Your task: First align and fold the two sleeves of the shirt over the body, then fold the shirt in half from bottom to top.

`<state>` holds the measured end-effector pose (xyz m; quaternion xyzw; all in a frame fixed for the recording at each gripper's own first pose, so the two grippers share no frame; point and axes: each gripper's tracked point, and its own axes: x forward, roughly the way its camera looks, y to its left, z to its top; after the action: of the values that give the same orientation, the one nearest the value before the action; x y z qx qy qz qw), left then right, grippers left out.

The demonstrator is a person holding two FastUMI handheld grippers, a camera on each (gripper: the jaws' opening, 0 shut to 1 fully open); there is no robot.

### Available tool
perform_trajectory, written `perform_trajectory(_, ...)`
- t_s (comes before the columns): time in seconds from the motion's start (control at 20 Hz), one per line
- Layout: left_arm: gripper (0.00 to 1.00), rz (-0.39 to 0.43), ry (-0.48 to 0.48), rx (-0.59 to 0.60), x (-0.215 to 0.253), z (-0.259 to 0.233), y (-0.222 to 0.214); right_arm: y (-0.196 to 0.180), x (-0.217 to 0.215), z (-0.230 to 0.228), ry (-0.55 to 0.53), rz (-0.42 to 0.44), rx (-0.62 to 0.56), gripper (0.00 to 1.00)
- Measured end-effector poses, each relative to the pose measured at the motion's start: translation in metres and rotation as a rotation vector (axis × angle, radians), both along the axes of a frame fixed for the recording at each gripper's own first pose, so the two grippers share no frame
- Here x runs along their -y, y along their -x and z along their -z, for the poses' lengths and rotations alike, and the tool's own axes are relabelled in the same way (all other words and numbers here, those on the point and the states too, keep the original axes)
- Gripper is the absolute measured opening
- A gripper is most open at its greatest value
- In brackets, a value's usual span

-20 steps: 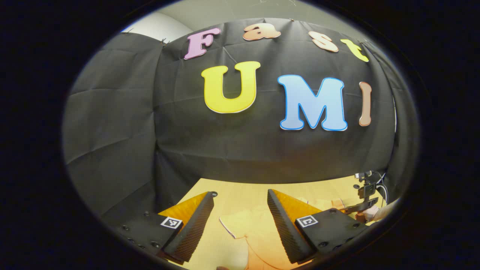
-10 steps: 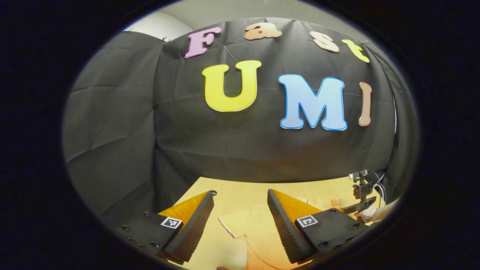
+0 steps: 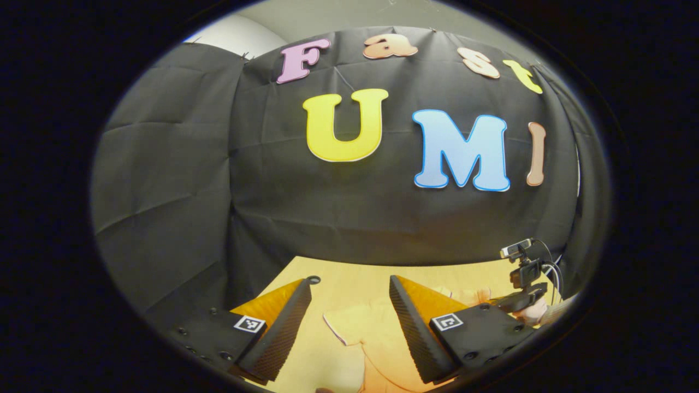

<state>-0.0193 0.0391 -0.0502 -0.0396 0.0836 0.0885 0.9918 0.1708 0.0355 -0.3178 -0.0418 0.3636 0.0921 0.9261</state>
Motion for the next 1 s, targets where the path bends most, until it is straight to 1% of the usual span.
perform_trajectory(0.15,0.94,-0.007,0.005,0.001,-0.005,0.000,0.003,0.008,-0.026,-0.008,-0.023,-0.047,0.013,0.00)
perform_trajectory(0.3,0.94,-0.013,0.010,0.000,-0.009,0.002,0.003,0.021,-0.055,-0.010,-0.017,-0.129,0.019,0.00)
perform_trajectory(0.4,0.94,-0.016,0.009,-0.002,-0.011,0.002,0.005,0.031,-0.075,-0.004,-0.012,-0.186,0.003,0.00)
perform_trajectory(0.5,0.94,-0.019,0.002,-0.005,-0.013,0.004,0.006,0.040,-0.089,0.005,-0.013,-0.222,-0.029,0.00)
perform_trajectory(0.7,0.94,-0.028,-0.005,-0.007,-0.017,0.005,0.008,0.047,-0.100,0.021,-0.004,-0.239,-0.078,0.01)
perform_trajectory(0.75,0.94,-0.030,-0.006,-0.007,-0.018,0.004,0.008,0.047,-0.103,0.023,-0.013,-0.240,-0.092,0.04)
perform_trajectory(0.8,0.95,-0.031,-0.007,-0.007,-0.019,0.005,0.007,0.048,-0.102,0.026,-0.022,-0.238,-0.106,0.05)
perform_trajectory(0.85,0.94,-0.031,-0.005,-0.008,-0.019,0.006,0.007,0.049,-0.102,0.025,-0.029,-0.236,-0.112,0.08)
perform_trajectory(0.9,0.94,-0.031,-0.003,-0.009,-0.019,0.006,0.006,0.049,-0.100,0.023,-0.029,-0.230,-0.110,0.16)
perform_trajectory(1.0,0.94,-0.028,0.004,-0.013,-0.018,0.009,0.004,0.046,-0.096,0.016,-0.035,-0.212,-0.089,0.16)
